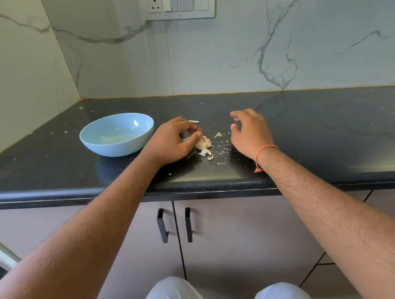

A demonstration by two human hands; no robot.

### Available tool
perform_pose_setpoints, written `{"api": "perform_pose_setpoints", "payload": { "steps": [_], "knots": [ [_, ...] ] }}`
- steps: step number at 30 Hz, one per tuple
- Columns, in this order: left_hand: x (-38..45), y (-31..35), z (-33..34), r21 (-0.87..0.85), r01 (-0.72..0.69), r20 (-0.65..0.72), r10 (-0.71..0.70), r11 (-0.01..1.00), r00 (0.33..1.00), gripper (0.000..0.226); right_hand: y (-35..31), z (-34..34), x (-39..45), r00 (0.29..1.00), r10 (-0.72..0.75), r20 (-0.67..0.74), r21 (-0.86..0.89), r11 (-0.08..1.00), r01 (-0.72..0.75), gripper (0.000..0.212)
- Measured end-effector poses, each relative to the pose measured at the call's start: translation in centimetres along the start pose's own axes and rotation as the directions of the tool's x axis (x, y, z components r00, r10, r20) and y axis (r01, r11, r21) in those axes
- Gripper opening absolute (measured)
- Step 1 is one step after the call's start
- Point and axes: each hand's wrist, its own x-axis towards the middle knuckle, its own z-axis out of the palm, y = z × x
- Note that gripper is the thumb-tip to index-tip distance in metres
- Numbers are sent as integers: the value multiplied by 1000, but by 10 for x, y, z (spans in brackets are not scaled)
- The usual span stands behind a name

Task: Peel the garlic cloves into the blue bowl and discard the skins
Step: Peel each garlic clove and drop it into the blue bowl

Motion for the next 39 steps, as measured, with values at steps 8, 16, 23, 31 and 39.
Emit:
{"api": "perform_pose_setpoints", "payload": {
  "steps": [8,16,23,31,39],
  "knots": [
    [7,-6,2,-17,68,-2,-68,998,998,42,-15,9,9,951,-80,300,-169,976,135,30],
    [9,-7,1,-89,131,-61,-137,987,989,36,-20,2,5,897,-267,352,238,952,190,12],
    [5,-4,-1,-120,90,-50,-96,989,994,28,-19,12,6,915,-260,308,229,954,194,7],
    [2,-6,-1,-63,-14,-26,12,998,1000,25,-12,8,5,975,-164,153,478,875,72,5],
    [-1,9,-1,28,-116,-10,116,993,993,27,-15,6,2,970,-170,176,625,780,24,12]
  ]
}}
